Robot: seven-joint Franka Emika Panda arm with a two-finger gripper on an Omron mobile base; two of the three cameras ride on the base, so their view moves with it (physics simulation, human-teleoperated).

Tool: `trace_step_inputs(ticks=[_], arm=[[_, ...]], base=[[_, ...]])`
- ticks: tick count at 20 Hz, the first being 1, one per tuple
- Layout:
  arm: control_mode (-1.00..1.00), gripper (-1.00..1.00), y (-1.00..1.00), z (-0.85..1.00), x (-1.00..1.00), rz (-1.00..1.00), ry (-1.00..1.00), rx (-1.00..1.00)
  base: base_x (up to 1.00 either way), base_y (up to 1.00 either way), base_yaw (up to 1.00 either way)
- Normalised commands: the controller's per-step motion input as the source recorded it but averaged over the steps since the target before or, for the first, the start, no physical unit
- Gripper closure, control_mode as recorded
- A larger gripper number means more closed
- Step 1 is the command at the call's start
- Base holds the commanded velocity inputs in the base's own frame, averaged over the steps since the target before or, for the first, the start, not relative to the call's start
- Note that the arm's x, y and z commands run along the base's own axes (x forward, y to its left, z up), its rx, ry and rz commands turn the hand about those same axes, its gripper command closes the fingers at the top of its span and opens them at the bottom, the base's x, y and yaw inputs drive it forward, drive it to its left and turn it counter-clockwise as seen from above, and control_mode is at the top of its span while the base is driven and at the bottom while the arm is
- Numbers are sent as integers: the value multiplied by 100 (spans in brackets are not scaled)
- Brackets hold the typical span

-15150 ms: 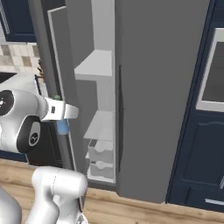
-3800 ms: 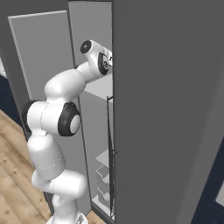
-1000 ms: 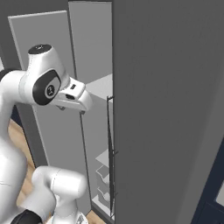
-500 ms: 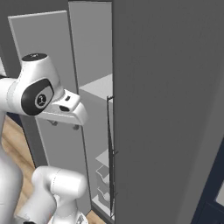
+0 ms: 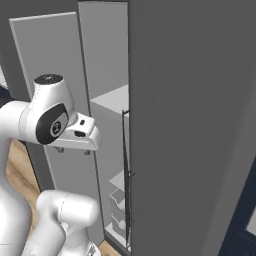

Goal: Take the bottled waters from the counter and place them in the freezer to freeze. Close the freezer door after placing the bottles.

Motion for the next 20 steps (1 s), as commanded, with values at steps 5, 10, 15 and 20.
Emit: trace_step_inputs(ticks=[5,10,15,20], arm=[[-100,-100,0,-1,0,0,0,0],[-100,-100,3,0,0,0,0,0],[-100,-100,3,-1,0,0,0,0],[-100,-100,2,-3,-11,0,0,0]], base=[[0,0,0],[0,0,0],[0,0,0],[0,0,0]])
